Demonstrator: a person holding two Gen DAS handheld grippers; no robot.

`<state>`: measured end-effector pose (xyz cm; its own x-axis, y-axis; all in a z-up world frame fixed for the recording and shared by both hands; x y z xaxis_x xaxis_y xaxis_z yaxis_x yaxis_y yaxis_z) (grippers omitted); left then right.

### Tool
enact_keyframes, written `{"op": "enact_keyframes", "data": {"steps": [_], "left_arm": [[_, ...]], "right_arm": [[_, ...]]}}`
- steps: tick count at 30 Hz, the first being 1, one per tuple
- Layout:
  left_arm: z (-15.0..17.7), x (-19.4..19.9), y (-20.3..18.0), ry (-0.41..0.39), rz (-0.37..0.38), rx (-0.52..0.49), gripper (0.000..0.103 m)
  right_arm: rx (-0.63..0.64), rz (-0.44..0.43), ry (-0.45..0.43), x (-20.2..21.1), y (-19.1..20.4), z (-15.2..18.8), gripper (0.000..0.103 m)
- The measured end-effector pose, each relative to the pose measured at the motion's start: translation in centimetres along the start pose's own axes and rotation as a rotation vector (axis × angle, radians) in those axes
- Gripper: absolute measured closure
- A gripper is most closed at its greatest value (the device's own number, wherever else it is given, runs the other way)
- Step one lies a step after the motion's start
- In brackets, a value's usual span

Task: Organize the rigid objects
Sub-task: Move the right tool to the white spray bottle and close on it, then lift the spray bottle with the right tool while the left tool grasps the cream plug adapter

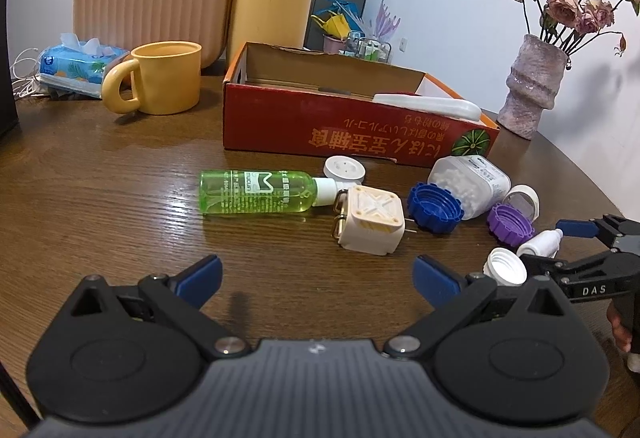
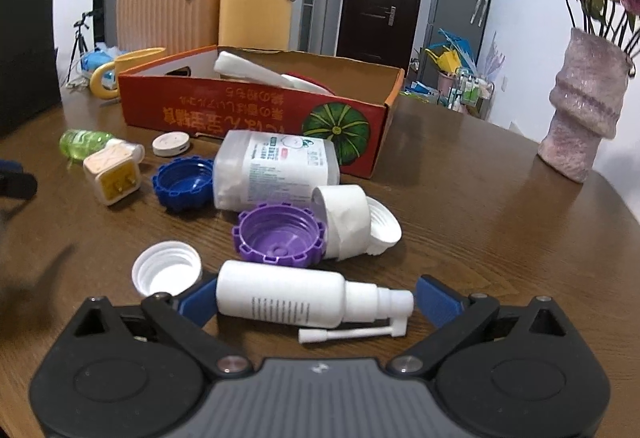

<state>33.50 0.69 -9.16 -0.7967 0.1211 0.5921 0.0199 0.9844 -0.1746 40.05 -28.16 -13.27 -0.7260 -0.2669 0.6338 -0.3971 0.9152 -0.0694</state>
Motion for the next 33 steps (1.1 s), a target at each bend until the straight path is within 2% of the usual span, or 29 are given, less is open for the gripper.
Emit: {"op": "enact_keyframes", "data": {"steps": [3,4,8,22,27,33], "left_arm": [[0.0,-0.2,0.0,0.007,0.001,0.002,0.0],[0.0,-0.2,0.1,0.009,0.001,0.004,0.0],[0.0,-0.4,0.2,0.015,0.001,0.01,0.0],[-0.1,-0.7,0.1,0.003,-0.017,0.003,0.0],[-0.6,-0.6,-0.8,-0.008,-0.019,-0.034,0.0],[-2.2,-1.0,-3.3,-0.019,-0.017,-0.133,0.0]], "right_arm": [[-0.036,-0.008,0.004,-0.3,-0.2,0.2,0.003],[-0.05,-0.009,0.004,-0.3,-0.3,0.2,0.006],[-0.061,0.003,-0.01,0.0,-0.3,0.2,0.006],[-0.123,0.062,-0.208,3.9,0.9,-1.2,0.006],[-0.175,0.108,-0.265,5.1,0.5,-1.5,0.006],[-0.222,0.193,-0.299,5.5,-1.0,-1.6,0.006]]}}
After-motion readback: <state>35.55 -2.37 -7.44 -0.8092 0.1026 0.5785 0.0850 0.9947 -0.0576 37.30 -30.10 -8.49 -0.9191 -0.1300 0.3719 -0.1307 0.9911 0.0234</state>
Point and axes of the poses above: each gripper's, at about its wrist camera, not at the fingertips, and x roughly against the way its jaws point, y to its left, z to its underside, the point moved 6 cm from there along -x, roughly the way its jaws point, and after that the axes turned 1 degree about -y, right-handed, at the moved point
